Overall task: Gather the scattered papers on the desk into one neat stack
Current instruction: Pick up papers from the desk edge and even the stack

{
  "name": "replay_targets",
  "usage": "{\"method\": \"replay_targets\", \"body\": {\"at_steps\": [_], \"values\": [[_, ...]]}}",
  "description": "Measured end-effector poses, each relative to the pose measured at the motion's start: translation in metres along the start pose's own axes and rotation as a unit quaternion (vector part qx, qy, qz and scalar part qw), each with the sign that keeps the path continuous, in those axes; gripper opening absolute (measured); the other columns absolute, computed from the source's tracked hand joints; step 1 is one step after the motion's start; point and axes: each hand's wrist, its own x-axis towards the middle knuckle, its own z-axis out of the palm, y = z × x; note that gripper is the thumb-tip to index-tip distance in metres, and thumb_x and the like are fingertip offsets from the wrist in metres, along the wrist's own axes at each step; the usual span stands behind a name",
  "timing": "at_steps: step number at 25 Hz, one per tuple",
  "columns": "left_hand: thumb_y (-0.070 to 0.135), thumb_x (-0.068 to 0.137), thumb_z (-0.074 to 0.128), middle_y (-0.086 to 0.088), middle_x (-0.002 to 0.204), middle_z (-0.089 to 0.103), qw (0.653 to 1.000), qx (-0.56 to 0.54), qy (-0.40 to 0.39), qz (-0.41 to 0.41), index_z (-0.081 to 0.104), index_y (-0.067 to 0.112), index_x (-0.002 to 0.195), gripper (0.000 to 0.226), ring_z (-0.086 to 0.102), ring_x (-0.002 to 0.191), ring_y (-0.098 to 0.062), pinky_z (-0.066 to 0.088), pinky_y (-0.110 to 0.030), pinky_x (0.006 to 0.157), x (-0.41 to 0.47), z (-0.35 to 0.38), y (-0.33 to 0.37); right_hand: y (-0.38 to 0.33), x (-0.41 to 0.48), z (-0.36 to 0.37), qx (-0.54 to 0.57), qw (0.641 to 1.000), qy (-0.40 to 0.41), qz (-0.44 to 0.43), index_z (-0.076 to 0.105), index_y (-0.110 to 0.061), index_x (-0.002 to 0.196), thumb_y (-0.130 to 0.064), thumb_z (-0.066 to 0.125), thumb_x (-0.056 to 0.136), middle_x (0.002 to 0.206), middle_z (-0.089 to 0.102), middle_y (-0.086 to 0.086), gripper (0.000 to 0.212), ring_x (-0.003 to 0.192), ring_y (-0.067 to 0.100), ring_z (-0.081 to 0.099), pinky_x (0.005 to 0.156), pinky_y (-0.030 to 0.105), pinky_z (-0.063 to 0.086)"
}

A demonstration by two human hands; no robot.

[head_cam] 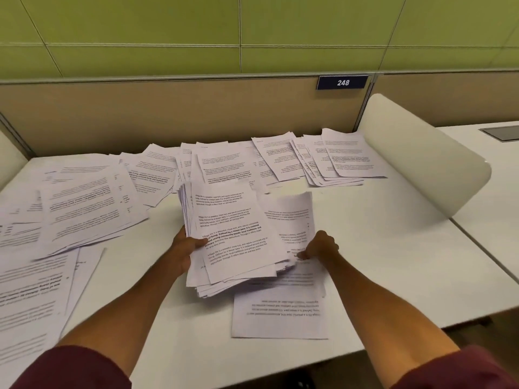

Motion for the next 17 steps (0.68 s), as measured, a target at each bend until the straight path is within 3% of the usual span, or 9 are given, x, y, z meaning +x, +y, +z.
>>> {"method": "replay_targets", "body": {"at_steps": [5, 6, 10, 13, 15, 17], "values": [[-0.022, 0.083, 0.052, -0.021, 0.140, 0.051, 0.998, 0.013, -0.049, -0.024, 0.041, 0.009, 0.143, 0.069, 0.049, 0.125, -0.045, 0.038, -0.061, 0.105, -0.003, -0.002, 0.000, 0.000, -0.001, -0.035, 0.113, 0.985, 0.096, -0.085, 0.053, -0.009, 0.113, -0.019, 0.059, 0.090, 0.119, 0.060, 0.019, 0.026, 0.109, 0.040, 0.060, 0.090, 0.044, 0.051], [-0.022, 0.083, 0.052, -0.021, 0.140, 0.051, 0.998, 0.016, -0.054, -0.028, 0.040, 0.009, 0.144, 0.069, 0.049, 0.125, -0.045, 0.037, -0.061, 0.105, -0.002, 0.000, 0.000, 0.000, -0.001, -0.049, 0.150, 0.975, 0.121, -0.111, 0.054, -0.009, 0.111, -0.022, 0.055, 0.090, 0.116, 0.062, 0.021, 0.025, 0.106, 0.039, 0.061, 0.089, 0.044, 0.051], [-0.023, 0.084, 0.051, -0.022, 0.138, 0.052, 0.997, 0.020, -0.066, -0.045, 0.039, 0.011, 0.145, 0.071, 0.050, 0.123, -0.046, 0.038, -0.062, 0.104, 0.002, 0.012, -0.003, 0.007, 0.008, -0.116, 0.257, 0.923, 0.179, -0.223, 0.061, -0.005, 0.117, -0.046, 0.048, 0.078, 0.106, 0.066, 0.015, 0.057, 0.098, 0.029, 0.061, 0.085, 0.039, 0.047], [-0.023, 0.084, 0.051, -0.022, 0.138, 0.052, 0.996, 0.030, -0.074, -0.048, 0.039, 0.010, 0.145, 0.070, 0.050, 0.123, -0.046, 0.038, -0.062, 0.104, 0.008, 0.024, -0.006, 0.011, 0.028, -0.151, 0.328, 0.896, 0.183, -0.236, 0.061, 0.000, 0.117, -0.024, 0.062, 0.091, 0.115, 0.067, 0.022, 0.036, 0.098, 0.030, 0.062, 0.089, 0.044, 0.050], [-0.023, 0.083, 0.052, -0.023, 0.137, 0.053, 0.995, 0.044, -0.069, -0.051, 0.040, 0.009, 0.144, 0.071, 0.051, 0.122, -0.045, 0.040, -0.060, 0.104, 0.012, 0.032, -0.006, 0.011, 0.042, -0.162, 0.361, 0.884, 0.185, -0.233, 0.059, 0.004, 0.120, -0.007, 0.058, 0.094, 0.118, 0.065, 0.027, 0.028, 0.095, 0.025, 0.060, 0.083, 0.037, 0.051], [-0.022, 0.082, 0.053, -0.023, 0.134, 0.056, 0.995, 0.054, -0.071, -0.052, 0.042, 0.009, 0.143, 0.069, 0.055, 0.117, -0.045, 0.044, -0.058, 0.100, 0.014, 0.038, -0.005, 0.005, 0.048, -0.159, 0.365, 0.884, 0.166, -0.240, 0.058, 0.007, 0.122, -0.002, 0.057, 0.094, 0.115, 0.065, 0.024, 0.029, 0.095, 0.022, 0.059, 0.075, 0.027, 0.052]]}}
